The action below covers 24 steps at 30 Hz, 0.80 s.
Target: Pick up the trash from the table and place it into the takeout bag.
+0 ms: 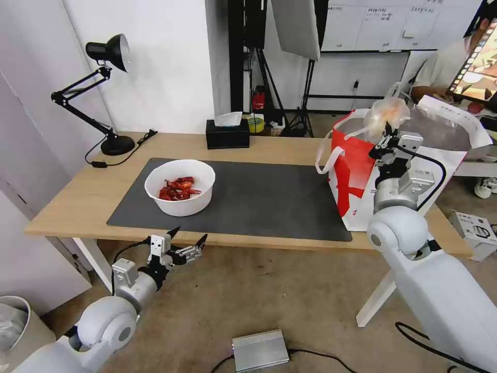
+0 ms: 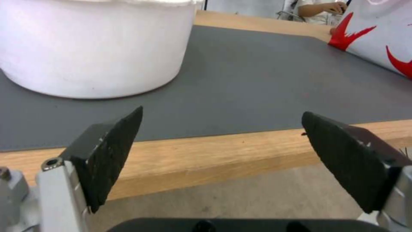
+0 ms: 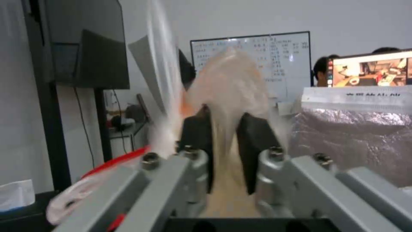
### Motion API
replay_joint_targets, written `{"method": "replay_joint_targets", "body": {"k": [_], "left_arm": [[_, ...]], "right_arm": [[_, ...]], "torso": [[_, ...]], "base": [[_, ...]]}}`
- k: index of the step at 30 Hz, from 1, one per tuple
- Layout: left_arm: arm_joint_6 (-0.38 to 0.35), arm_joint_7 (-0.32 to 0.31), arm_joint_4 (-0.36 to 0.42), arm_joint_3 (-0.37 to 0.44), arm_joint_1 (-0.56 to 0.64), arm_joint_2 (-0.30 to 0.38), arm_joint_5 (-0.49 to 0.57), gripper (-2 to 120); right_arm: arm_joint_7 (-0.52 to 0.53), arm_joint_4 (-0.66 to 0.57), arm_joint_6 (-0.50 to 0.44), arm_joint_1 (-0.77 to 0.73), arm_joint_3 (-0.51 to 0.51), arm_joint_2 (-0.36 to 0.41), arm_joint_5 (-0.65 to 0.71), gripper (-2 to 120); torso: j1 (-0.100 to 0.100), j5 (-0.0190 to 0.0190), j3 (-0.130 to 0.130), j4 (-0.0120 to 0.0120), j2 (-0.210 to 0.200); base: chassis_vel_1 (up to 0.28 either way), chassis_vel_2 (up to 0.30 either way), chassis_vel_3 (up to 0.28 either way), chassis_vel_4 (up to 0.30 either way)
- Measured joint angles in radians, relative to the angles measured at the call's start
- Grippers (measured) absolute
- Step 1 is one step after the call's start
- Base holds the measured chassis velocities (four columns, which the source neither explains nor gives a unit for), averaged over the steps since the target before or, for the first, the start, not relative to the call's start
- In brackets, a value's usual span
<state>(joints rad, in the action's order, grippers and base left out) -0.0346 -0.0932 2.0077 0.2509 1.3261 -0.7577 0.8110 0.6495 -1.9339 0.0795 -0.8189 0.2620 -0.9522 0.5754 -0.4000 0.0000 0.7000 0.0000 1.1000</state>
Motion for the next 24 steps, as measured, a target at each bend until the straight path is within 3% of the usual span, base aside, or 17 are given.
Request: {"method": "replay_joint_targets", "body": {"k": [10, 12, 15, 17, 21, 24], "left_arm": [[0.000, 0.000, 0.000, 0.000, 0.000, 0.002, 0.001, 100], [0.000, 0.000, 0.002, 0.000, 0.001, 0.002, 0.001, 100], [0.000, 0.000, 0.003, 0.000, 0.002, 0.002, 0.001, 100], [0.000, 0.000, 0.006, 0.000, 0.005, 0.002, 0.001, 100], [0.000, -0.001, 0.010, 0.001, 0.008, 0.000, 0.001, 100], [0.000, -0.001, 0.011, 0.001, 0.008, 0.000, 0.000, 100]], "right_arm": [[0.005, -0.005, 0.002, 0.000, 0.000, 0.004, 0.007, 53], [0.010, -0.014, 0.013, -0.003, -0.001, 0.008, 0.017, 65], [0.018, -0.021, 0.022, -0.005, -0.001, 0.011, 0.024, 70], [0.025, -0.028, 0.032, -0.007, 0.001, 0.019, 0.028, 86], [0.032, -0.031, 0.037, -0.007, 0.006, 0.024, 0.029, 97], [0.042, -0.034, 0.037, -0.007, 0.009, 0.024, 0.029, 100]], "torso": [[0.000, 0.0000, 0.000, 0.0000, 0.000], [0.000, 0.0000, 0.000, 0.0000, 0.000], [0.000, 0.0000, 0.000, 0.0000, 0.000], [0.000, 0.0000, 0.000, 0.0000, 0.000], [0.000, 0.0000, 0.000, 0.0000, 0.000], [0.000, 0.0000, 0.000, 0.0000, 0.000]], "base": [[0.000, 0.000, 0.000, 0.000], [0.000, 0.000, 0.000, 0.000], [0.000, 0.000, 0.000, 0.000], [0.000, 0.000, 0.000, 0.000], [0.000, 0.000, 0.000, 0.000], [0.000, 0.000, 0.000, 0.000]]}}
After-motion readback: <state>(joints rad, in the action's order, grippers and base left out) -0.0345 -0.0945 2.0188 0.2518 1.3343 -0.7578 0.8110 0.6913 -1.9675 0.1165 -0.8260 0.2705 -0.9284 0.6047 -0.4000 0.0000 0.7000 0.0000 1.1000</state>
